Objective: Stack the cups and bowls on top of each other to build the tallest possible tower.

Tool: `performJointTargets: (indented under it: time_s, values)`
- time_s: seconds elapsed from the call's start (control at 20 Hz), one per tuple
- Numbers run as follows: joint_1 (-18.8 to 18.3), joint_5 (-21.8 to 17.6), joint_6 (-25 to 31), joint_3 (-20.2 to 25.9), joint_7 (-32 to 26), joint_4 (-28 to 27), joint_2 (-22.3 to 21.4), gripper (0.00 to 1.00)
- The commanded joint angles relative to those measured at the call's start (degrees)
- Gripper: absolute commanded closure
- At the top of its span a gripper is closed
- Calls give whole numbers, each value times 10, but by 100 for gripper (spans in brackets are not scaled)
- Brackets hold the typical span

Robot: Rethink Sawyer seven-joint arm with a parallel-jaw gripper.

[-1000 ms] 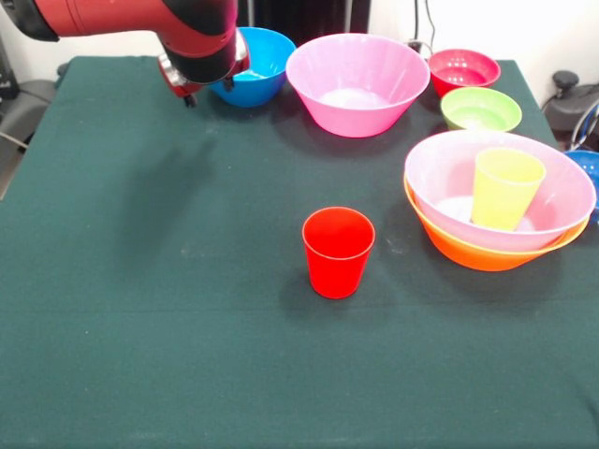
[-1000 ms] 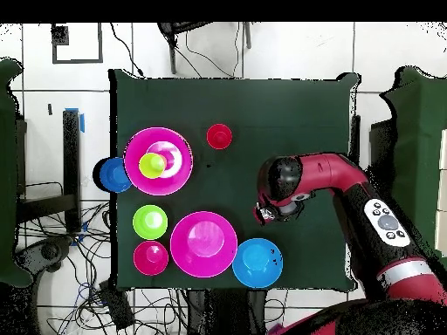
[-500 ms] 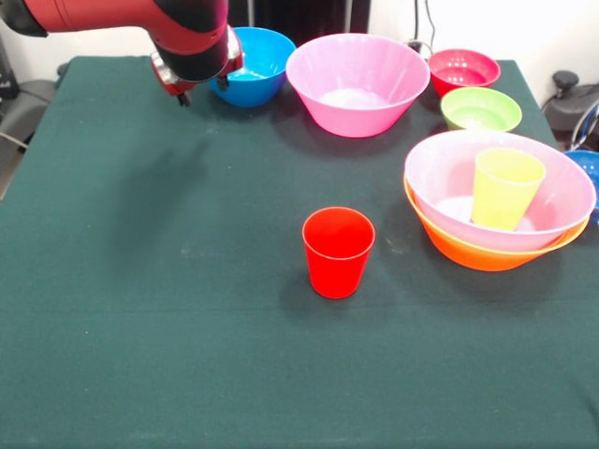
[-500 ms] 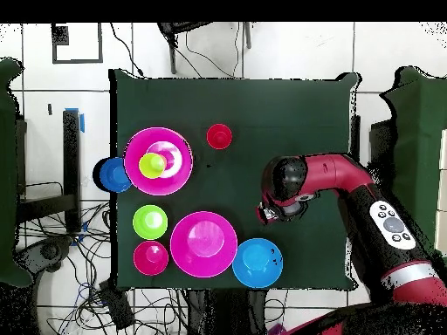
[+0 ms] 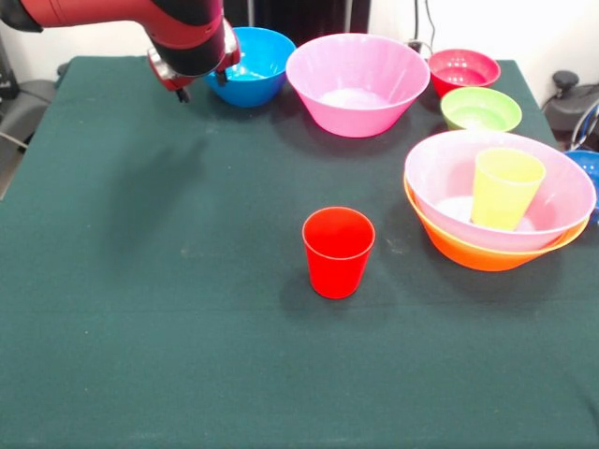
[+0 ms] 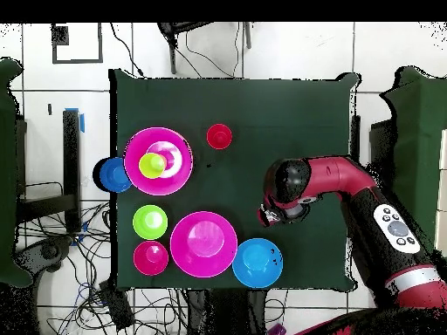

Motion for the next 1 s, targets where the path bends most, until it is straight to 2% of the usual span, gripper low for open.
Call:
performJointTargets:
  time_s: [0.05, 0.5, 1.0]
  values:
    - [0, -8, 20, 32, -221, 45, -9, 0]
    - [-13, -6, 33, 44, -232, 59, -20, 0]
    - [-17, -51, -5, 22, -225, 73, 11, 0]
